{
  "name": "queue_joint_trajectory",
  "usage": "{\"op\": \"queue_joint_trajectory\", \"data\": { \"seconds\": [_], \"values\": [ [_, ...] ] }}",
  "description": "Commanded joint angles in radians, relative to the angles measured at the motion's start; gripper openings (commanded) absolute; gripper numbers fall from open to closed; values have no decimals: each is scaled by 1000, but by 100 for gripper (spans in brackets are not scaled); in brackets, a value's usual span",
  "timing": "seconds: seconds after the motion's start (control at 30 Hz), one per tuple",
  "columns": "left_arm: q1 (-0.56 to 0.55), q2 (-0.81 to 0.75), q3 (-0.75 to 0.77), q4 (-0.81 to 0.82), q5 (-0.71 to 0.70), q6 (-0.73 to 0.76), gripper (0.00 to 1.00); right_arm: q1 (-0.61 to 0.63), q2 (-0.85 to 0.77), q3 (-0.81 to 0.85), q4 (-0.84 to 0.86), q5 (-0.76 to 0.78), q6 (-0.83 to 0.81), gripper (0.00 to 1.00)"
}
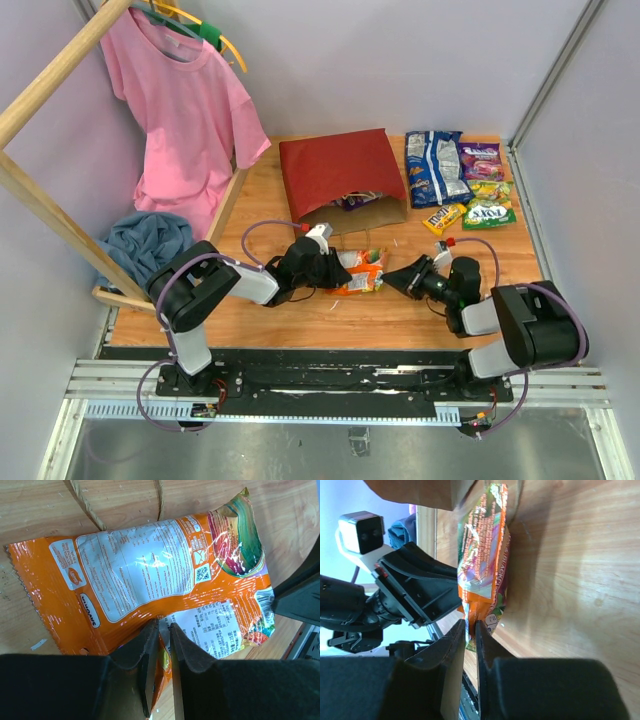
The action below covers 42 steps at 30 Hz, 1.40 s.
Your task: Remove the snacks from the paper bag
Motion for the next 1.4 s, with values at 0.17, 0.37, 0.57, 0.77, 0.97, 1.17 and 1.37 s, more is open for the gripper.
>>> {"op": "queue_joint_trajectory", "data": {
  "seconds": [0.17,0.37,0.57,0.77,0.97,1.17,1.37],
  "values": [
    [0,90,-66,-308,-78,69,23,-16,-199,55,-155,-57,-35,8],
    [0,100,-62,-306,-74,72,23,-39,-324,132,-402,-66,-119,1],
    [0,94,-64,-304,-73,74,23,-42,-366,222,-872,27,-387,71],
    [0,83,-67,-303,-61,85,24,56,-579,165,-997,348,-376,99],
    [0,89,-73,-291,-37,83,24,277,-833,347,-1330,922,-327,98],
    [0,61,-78,-303,-42,90,24,233,-958,185,-1092,630,-424,98],
    [0,54,-79,-309,-39,96,25,224,-997,100,-1095,633,-342,99]
  ]
}}
